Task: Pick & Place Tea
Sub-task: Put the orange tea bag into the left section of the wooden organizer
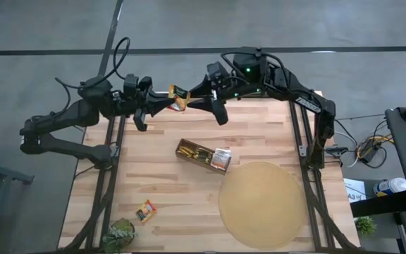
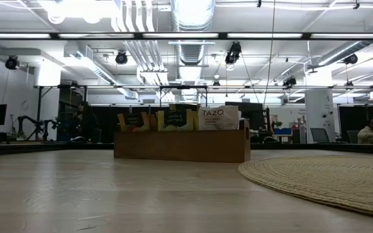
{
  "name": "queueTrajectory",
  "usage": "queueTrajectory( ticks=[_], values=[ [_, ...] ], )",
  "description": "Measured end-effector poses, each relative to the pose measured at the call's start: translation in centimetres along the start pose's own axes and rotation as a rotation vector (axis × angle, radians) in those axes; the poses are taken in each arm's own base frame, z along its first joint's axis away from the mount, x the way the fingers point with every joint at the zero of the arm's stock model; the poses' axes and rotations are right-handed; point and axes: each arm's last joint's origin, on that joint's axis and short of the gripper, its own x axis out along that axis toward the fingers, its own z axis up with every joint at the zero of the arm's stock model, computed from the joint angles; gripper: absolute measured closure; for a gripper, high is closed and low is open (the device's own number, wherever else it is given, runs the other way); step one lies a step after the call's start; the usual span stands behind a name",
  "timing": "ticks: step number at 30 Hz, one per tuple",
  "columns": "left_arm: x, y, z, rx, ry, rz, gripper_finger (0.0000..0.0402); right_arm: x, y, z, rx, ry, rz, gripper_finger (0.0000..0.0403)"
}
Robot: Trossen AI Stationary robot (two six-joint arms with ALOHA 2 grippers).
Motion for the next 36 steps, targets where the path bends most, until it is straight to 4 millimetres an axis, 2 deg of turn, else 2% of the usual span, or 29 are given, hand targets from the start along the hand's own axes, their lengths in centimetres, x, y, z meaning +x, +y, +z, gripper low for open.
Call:
queueTrajectory(
  ticks=[7, 12, 21, 26, 36],
  values=[
    [0.1, 0.0, 0.1, 0.018, -0.012, 0.0, 0.0402, -0.5, 0.4, 0.3, 0.013, -0.013, 0.029, 0.0199],
    [0.5, -0.1, 0.5, 0.027, -0.066, -0.03, 0.0402, 0.0, 0.1, 0.3, 0.016, -0.03, 0.03, 0.0199],
    [1.9, 0.3, -0.3, 0.008, -0.037, -0.043, 0.0402, 0.1, 0.0, 0.6, 0.024, -0.067, 0.036, 0.0202],
    [2.1, 0.2, -0.1, 0.013, -0.063, -0.056, 0.0402, 0.2, -0.1, 0.4, 0.033, -0.05, 0.033, 0.0229],
    [2.0, 0.1, 0.3, 0.025, -0.105, -0.072, 0.0402, 0.3, -0.1, 0.3, 0.031, -0.046, 0.032, 0.0308]
  ],
)
